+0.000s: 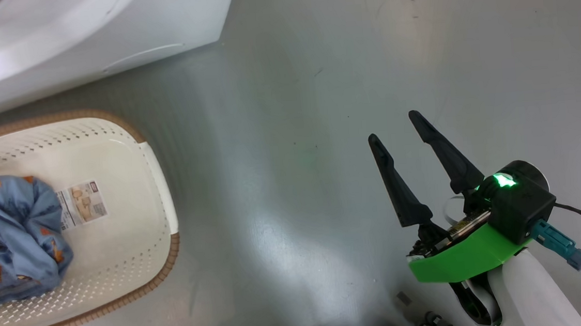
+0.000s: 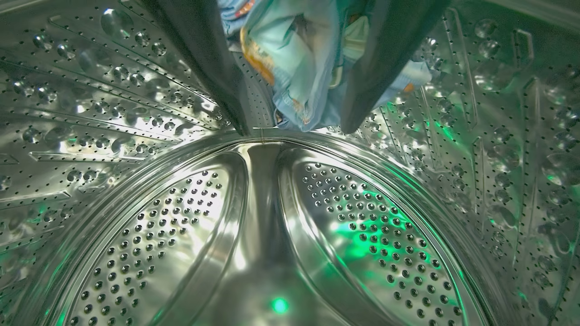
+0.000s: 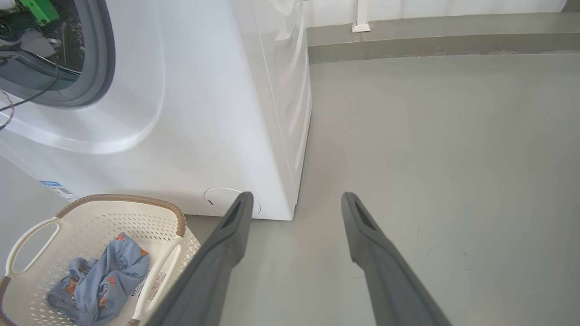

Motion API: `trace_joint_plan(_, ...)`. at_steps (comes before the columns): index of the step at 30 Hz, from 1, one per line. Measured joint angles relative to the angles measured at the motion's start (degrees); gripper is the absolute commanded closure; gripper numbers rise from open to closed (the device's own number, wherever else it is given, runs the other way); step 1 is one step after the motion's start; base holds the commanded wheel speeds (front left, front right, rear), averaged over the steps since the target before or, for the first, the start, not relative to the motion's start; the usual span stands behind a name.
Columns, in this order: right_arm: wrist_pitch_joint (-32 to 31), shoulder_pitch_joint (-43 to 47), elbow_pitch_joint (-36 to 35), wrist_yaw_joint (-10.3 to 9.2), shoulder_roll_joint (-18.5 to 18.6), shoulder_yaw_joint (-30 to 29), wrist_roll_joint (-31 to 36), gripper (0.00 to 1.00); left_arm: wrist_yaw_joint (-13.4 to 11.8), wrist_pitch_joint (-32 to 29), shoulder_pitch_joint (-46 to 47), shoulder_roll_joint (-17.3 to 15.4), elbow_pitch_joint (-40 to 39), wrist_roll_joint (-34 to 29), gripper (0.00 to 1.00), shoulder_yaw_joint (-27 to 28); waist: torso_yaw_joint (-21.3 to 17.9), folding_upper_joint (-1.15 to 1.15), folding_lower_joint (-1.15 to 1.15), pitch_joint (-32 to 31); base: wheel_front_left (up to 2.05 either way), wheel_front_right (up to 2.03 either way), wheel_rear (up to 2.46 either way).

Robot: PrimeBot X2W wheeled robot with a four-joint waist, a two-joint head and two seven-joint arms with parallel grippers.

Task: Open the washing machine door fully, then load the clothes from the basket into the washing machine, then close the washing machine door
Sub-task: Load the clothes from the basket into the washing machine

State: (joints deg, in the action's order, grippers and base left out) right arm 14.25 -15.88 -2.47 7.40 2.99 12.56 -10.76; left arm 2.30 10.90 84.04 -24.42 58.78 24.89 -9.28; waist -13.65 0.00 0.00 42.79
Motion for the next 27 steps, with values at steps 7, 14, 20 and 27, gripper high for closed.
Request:
trace_joint_plan(7, 0.05, -0.01, 0.41, 0.00, 0.01, -0.55, 0.00, 0.00, 0.08, 2.26, -1.90, 0.71, -0.26, -0.01, 0.00, -0.85, 0.95, 0.00, 0.00, -1.25, 0.00, 0.00, 0.00)
trace_joint_plan(14, 0.05, 0.31, 0.47, 0.00, 0.01, -2.03, 0.00, 0.00, -1.40, 3.41, -11.81, 3.07, -8.91, -0.20, 0.00, -1.20, 2.59, 0.00, 0.00, -3.86, 0.00, 0.00, 0.00)
trace_joint_plan(20, 0.05, 0.99, 0.87, 0.00, 0.01, -2.55, 0.02, 0.00, -4.79, 3.82, -25.74, 4.83, -26.05, -0.89, 0.00, 0.90, 3.91, 0.00, 0.00, -6.80, 0.00, 0.00, 0.00)
trace_joint_plan(27, 0.02, 4.19, 1.30, 0.00, 0.01, -3.76, 0.55, 0.00, -9.34, 3.81, -46.41, 7.40, -45.00, -2.04, 0.00, 1.89, 5.60, 0.00, 0.00, -11.09, 0.00, 0.00, 0.00)
